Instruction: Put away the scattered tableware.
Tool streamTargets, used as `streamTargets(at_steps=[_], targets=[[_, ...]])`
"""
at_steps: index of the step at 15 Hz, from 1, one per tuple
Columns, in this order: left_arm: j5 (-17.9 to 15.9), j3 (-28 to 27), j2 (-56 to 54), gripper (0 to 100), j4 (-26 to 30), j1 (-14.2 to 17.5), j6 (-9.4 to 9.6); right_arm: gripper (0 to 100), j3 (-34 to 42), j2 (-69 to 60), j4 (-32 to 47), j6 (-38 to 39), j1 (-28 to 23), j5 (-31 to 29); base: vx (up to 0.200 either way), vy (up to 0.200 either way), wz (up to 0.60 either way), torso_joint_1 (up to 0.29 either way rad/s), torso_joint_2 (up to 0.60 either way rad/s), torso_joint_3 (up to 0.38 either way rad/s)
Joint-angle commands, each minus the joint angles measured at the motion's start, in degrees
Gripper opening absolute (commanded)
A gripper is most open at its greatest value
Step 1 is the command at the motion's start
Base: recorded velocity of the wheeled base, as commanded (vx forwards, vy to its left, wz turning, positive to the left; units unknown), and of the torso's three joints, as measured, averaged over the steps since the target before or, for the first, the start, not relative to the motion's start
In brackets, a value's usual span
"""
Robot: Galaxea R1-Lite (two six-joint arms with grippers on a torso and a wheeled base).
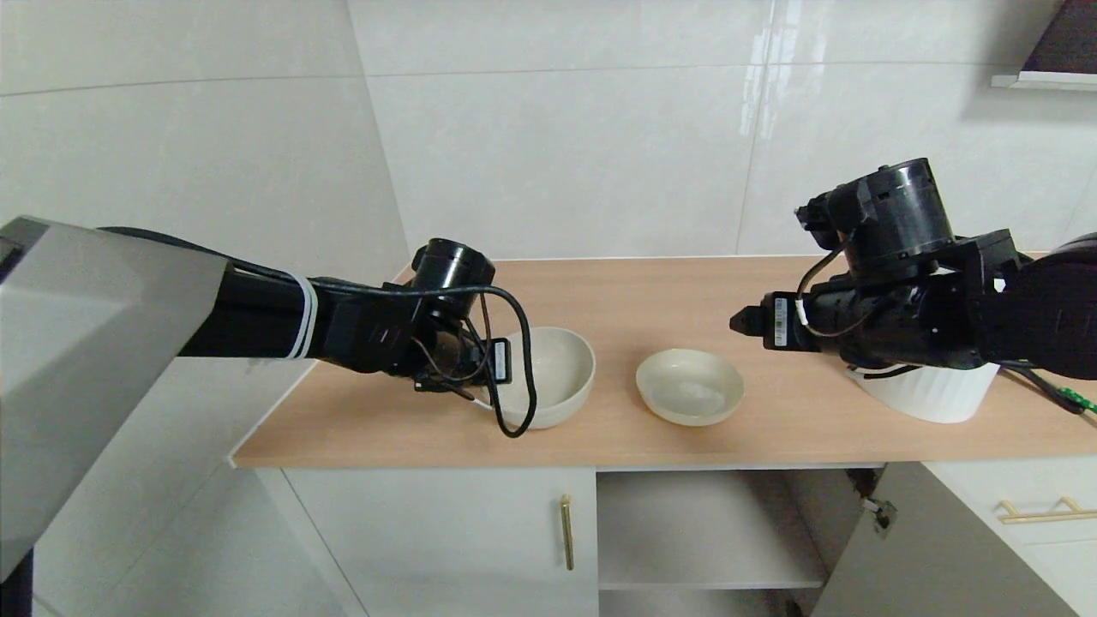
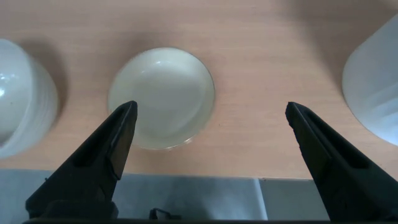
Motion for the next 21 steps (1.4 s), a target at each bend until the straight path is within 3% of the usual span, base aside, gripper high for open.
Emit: streamTargets(at_steps=[1,11,15,21], targets=[[0.1,0.2,-0.1,0,0.3,-0.1,-0.11,100,-0.3,0.2,0.4,-0.1,-0.1,0.0,0.000,0.000,0.00,0.000,0.00,0.000],[-0.1,13.2,-24.6,0,-4.3,-2.2,0.32,100,-2.8,7.9,0.7,0.2,0.0,0.1,0.000,0.000,0.00,0.000,0.00,0.000],[-0.1,14.6,-27.4,0,-4.3,-4.3,0.50,100,-4.6,12.8,0.7,1.4,-1.1,0.0,0.000,0.000,0.00,0.000,0.00,0.000],[-0.1,14.9,-28.0,0,-4.3,-4.4,1.12,100,-6.0,17.5,2.8,1.6,-4.9,0.2,0.000,0.000,0.00,0.000,0.00,0.000]])
